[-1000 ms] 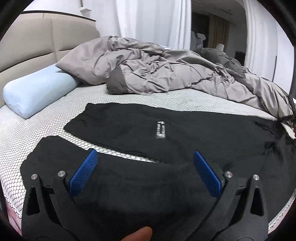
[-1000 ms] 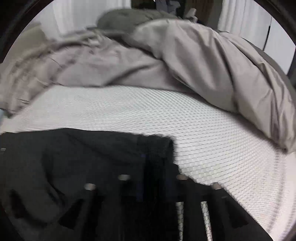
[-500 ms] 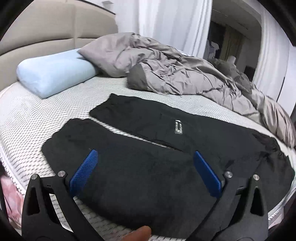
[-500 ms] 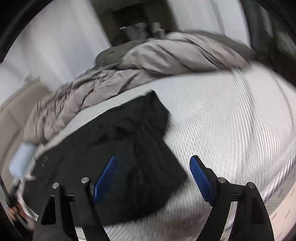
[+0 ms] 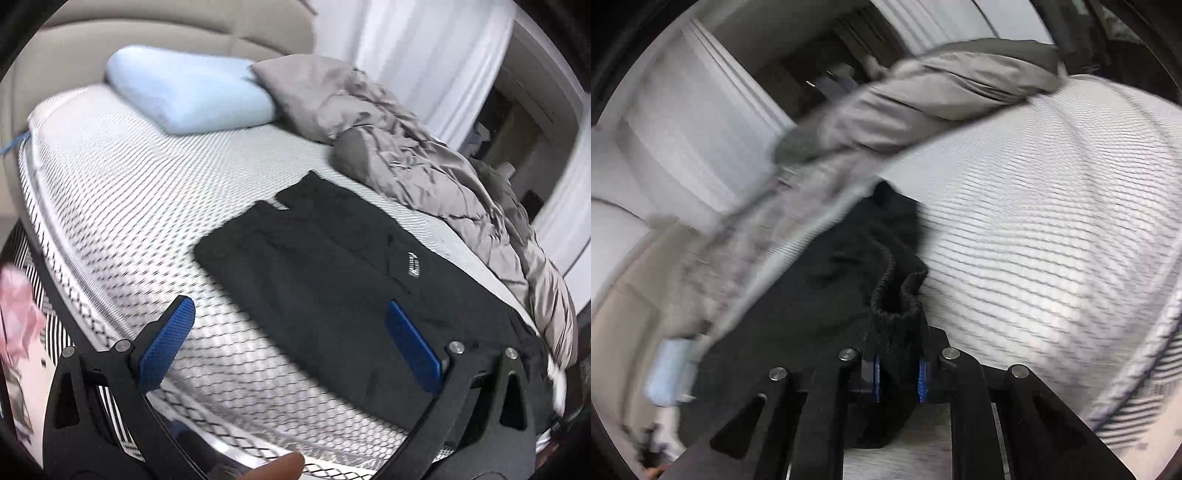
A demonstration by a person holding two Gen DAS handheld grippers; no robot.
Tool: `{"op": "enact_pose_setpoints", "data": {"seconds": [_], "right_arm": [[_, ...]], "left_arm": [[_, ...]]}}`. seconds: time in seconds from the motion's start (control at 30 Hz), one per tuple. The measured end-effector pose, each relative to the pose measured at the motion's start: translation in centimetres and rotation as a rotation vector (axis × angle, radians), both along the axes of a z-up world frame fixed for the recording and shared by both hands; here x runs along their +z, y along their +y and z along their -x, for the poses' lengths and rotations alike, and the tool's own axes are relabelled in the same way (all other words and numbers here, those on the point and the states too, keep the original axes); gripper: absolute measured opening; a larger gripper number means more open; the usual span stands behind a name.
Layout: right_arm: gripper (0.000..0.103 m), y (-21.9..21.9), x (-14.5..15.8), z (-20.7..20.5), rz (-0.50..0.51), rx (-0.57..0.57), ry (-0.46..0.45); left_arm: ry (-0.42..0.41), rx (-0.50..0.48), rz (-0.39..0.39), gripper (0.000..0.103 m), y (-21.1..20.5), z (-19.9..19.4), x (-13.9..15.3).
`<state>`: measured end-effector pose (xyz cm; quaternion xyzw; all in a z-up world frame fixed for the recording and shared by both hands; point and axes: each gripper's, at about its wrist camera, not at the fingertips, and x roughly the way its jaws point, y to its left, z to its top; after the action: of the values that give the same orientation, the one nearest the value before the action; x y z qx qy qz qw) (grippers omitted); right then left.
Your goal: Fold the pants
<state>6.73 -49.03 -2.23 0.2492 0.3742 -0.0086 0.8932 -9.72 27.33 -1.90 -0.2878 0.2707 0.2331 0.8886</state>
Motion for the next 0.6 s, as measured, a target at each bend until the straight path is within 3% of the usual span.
{"op": "enact_pose_setpoints", "data": {"seconds": [0.07,0.2,0.37,0.6], "right_arm": [[0.015,-0.8,-2.3,-0.4,-0.035,-0.02,0.092],[0.028,-1.3,-1.7,1.3,-0.089,-0.033,0.031],[0.028,-2.4,-1.4,3.1,-0.117,-0.008,0.017],[0.029,-2.6,-2.7,3.2,-0.168,0.022,0.035]], "left_arm": [[0.012,0.012,0.058,0.101,1.3,0.6,-0.9],[0.013,-0.007,0.195,0.08,3.3,1.2,-2.9],[-0.023,-0.061,0.355,0.069,5.6,-0.6,-6.0],[-0.033,0.019,0.374,0.004,8.4,-2.4,-7.4]]}}
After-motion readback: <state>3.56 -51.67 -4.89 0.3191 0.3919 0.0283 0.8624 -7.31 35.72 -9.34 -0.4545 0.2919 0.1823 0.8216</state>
